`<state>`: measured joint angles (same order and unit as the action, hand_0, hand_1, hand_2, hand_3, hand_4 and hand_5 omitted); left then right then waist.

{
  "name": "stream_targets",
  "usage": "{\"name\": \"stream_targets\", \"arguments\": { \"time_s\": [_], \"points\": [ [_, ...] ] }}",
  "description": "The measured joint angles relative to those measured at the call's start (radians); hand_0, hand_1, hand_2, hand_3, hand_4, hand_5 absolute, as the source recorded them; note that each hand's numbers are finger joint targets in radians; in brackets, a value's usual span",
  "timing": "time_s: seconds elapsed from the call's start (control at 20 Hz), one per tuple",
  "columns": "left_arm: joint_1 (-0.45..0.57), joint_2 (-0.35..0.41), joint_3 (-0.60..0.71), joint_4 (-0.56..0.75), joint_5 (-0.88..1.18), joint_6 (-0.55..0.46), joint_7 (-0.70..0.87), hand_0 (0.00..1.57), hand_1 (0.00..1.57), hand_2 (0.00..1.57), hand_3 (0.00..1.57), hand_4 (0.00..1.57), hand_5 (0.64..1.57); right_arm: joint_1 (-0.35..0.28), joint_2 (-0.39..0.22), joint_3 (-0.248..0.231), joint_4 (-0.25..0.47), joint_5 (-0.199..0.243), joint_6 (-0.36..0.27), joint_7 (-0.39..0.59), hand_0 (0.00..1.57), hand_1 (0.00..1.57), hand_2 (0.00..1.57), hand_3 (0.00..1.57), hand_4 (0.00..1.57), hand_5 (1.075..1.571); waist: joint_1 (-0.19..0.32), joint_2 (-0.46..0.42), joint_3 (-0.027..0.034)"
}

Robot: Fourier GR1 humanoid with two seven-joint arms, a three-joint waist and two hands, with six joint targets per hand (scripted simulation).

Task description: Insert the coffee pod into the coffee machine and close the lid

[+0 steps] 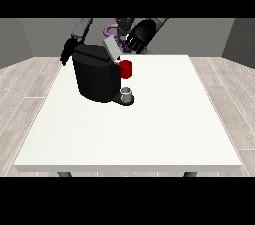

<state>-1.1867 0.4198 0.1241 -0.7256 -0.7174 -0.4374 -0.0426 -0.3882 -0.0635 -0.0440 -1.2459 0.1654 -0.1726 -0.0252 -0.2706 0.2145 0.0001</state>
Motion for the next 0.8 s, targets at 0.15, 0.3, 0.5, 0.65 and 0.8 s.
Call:
{"name": "stream_targets", "arguments": {
  "time_s": [0.15, 0.3, 0.5, 0.65, 0.8],
  "points": [
    [-0.028, -0.002, 0.001, 0.013, -0.005, 0.005, 0.004, 1.20, 1.20, 1.29, 1.25, 0.49, 1.571, -0.043, -0.004, -0.005, -0.007, 0.001, -0.005, 0.024, 0.00, 0.00, 0.00, 0.00, 0.00, 1.571, -0.010, 0.029, 0.0003],
    [-0.036, 0.006, 0.002, 0.024, -0.010, 0.008, -0.006, 1.19, 1.19, 1.26, 1.22, 0.46, 1.571, -0.057, -0.025, -0.020, -0.005, -0.010, 0.011, 0.017, 0.00, 0.00, 0.00, 0.00, 0.16, 1.571, -0.017, 0.058, 0.0001],
    [-0.051, 0.012, 0.003, 0.046, -0.015, 0.006, -0.008, 1.25, 1.25, 1.29, 1.24, 0.45, 1.571, -0.073, -0.026, -0.018, -0.017, -0.010, 0.012, 0.039, 0.00, 0.00, 0.00, 0.00, 0.13, 1.571, -0.027, 0.066, 0.0001],
    [-0.056, 0.011, 0.004, 0.054, -0.016, 0.009, -0.022, 1.25, 1.25, 1.29, 1.22, 0.43, 1.571, -0.075, -0.013, -0.014, -0.017, -0.002, -0.006, 0.033, 0.00, 0.00, 0.00, 0.00, 0.04, 1.571, -0.022, 0.077, 0.0000],
    [-0.050, 0.005, 0.002, 0.062, -0.019, 0.008, -0.021, 1.20, 1.20, 1.25, 1.21, 0.44, 1.571, -0.054, -0.011, -0.014, -0.014, -0.007, 0.000, 0.020, 0.00, 0.00, 0.00, 0.00, 0.10, 1.571, -0.026, 0.071, 0.0001]
  ]
}}
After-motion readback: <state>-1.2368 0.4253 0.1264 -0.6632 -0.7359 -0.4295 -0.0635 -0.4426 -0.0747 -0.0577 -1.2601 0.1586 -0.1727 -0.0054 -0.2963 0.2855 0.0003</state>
